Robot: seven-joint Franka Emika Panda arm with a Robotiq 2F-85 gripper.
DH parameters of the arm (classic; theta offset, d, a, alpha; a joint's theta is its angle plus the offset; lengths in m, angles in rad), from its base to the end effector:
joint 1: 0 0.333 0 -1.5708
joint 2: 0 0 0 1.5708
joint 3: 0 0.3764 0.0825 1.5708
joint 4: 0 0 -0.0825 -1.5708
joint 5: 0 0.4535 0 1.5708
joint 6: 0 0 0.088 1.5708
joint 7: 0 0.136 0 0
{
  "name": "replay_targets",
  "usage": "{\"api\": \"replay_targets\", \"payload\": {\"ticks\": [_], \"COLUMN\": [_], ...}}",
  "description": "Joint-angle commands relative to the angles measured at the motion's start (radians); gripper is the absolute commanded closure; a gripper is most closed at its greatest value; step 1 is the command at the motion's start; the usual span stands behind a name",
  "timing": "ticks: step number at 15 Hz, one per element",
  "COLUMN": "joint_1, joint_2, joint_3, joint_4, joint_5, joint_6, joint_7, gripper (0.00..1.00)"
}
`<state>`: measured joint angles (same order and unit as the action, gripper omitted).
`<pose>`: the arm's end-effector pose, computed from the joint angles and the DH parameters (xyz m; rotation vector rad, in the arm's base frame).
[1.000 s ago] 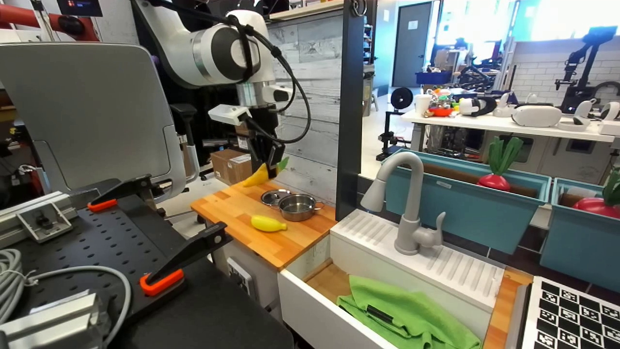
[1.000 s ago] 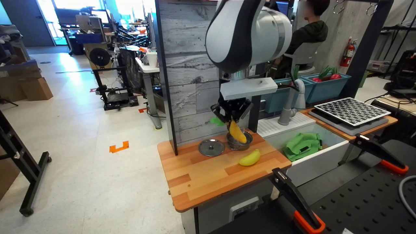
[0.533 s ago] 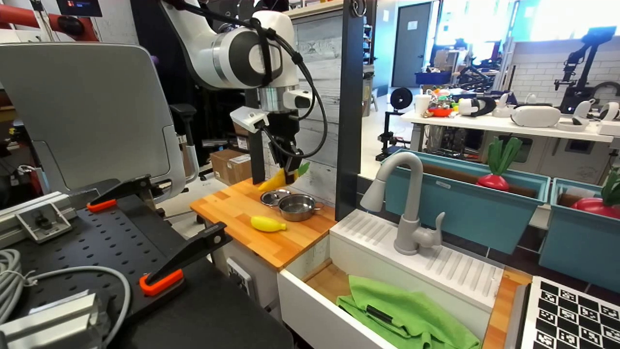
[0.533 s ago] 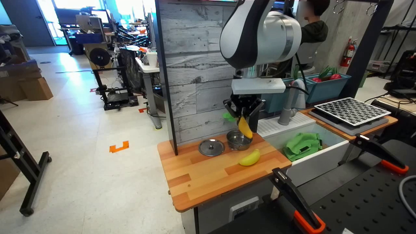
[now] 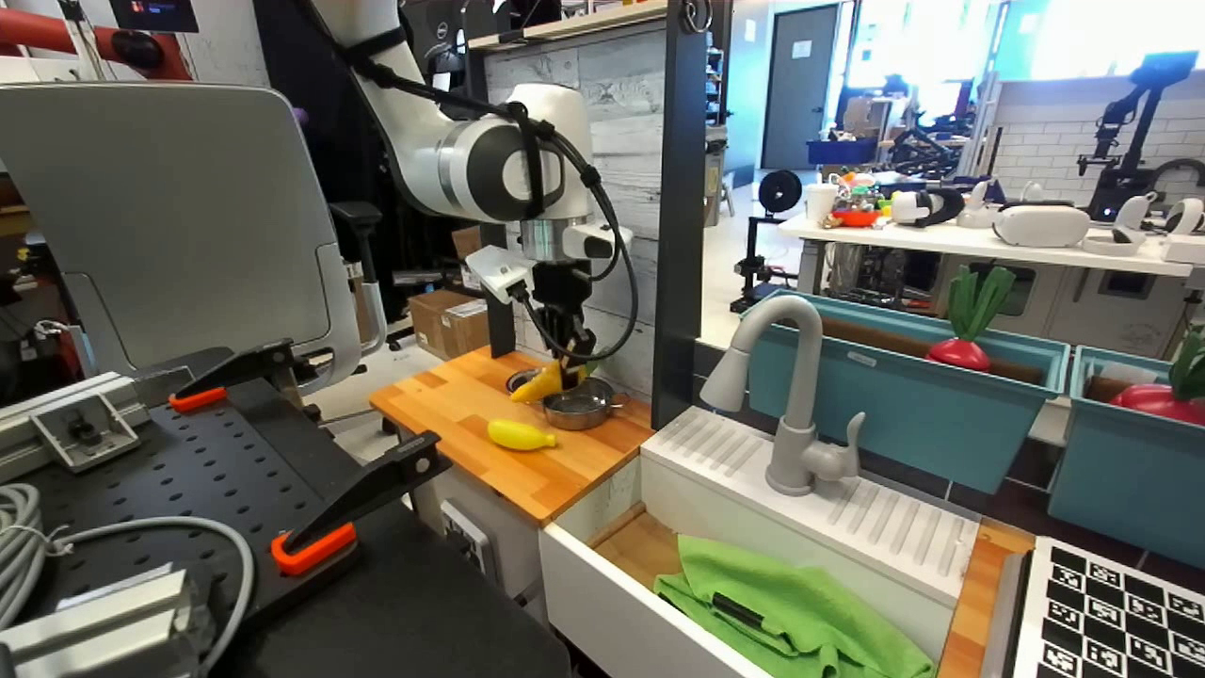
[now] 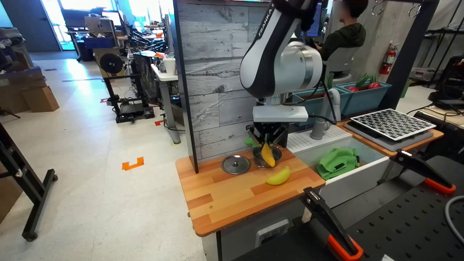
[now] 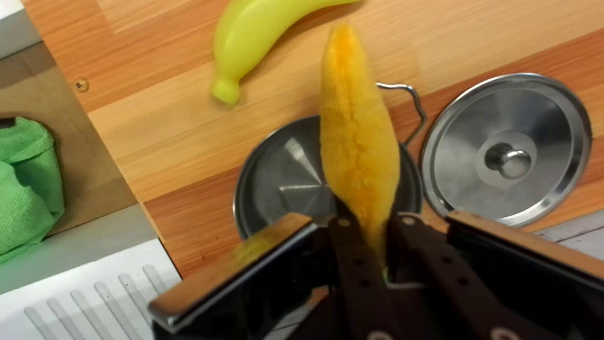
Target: Put the yellow object inside the pot
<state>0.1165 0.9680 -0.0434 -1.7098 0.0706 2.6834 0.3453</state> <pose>0.7206 0.0522 -0.0252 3.0997 -0.4947 0.0124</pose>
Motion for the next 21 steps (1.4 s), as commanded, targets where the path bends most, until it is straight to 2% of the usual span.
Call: {"api": "replay_targets", "payload": {"ticks": [1, 8, 9, 10, 18, 19, 21], "joint_1": [-0.026, -0.050, -0.049, -0.050, -0.054, -0.047, -0.042], "joint_2": [0.059, 0.111, 0.117, 0.123, 0.142, 0.132, 0.107], "joint_3": [0.008, 0.013, 0.014, 0.016, 0.036, 0.034, 0.039], "joint_4": [0.084, 0.166, 0.180, 0.192, 0.227, 0.214, 0.185], "joint_5": [0.040, 0.064, 0.063, 0.063, 0.062, 0.060, 0.059], "joint_6": [-0.037, -0.085, -0.102, -0.115, -0.151, -0.143, -0.133], "joint_7": [-0.005, -0.008, -0.007, -0.009, -0.028, -0.024, -0.027], "gripper": [0.97, 0.97, 0.63, 0.62, 0.04, 0.01, 0.00]}}
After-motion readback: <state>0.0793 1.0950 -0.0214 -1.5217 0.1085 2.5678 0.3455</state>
